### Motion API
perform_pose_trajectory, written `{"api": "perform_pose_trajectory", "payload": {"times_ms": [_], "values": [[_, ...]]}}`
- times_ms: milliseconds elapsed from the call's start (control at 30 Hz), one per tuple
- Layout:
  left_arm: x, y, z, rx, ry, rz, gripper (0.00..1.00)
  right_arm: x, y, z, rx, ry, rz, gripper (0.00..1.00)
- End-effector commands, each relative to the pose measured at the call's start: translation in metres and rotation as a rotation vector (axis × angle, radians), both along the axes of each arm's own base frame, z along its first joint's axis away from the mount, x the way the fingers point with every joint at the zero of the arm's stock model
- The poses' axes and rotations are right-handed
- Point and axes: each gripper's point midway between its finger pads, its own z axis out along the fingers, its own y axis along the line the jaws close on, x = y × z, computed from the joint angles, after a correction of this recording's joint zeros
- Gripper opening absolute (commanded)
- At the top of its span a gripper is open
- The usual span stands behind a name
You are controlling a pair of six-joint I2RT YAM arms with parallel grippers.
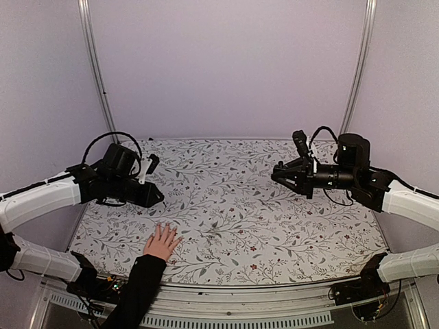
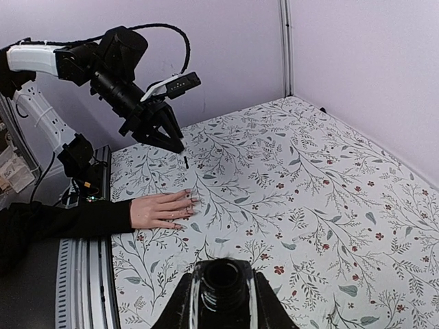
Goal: Paint the nails
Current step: Paint the nail polish on the nail.
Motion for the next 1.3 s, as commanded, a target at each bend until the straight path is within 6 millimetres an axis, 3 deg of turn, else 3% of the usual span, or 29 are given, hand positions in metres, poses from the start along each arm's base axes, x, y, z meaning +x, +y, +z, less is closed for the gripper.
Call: {"api": "perform_pose_trajectory", "payload": {"times_ms": [0, 267, 467, 833, 1100, 1267], "values": [[0.000, 0.003, -0.004, 0.052, 0.013, -0.024, 0.00, 0.012, -0.001, 0.017, 0.022, -0.029, -0.050, 0.00], [-0.012, -0.009, -0.025, 0.047, 0.081, -0.119, 0.00, 0.009, 0.001, 0.001, -0.015, -0.022, -0.017, 0.00], [-0.018, -0.016, -0.022, 0.049, 0.062, -0.126, 0.00, 0.002, -0.004, 0.020, 0.032, -0.079, -0.023, 0.00], [-0.039, -0.030, -0.051, 0.136, 0.142, -0.159, 0.00, 0.010, -0.013, 0.027, 0.024, -0.095, -0.100, 0.00], [-0.036, -0.027, -0.067, 0.185, 0.176, -0.148, 0.00, 0.014, -0.012, 0.023, 0.009, -0.099, -0.109, 0.00], [-0.025, -0.029, -0.059, 0.175, 0.154, -0.116, 0.00, 0.016, -0.009, 0.018, 0.001, -0.089, -0.098, 0.00]]}}
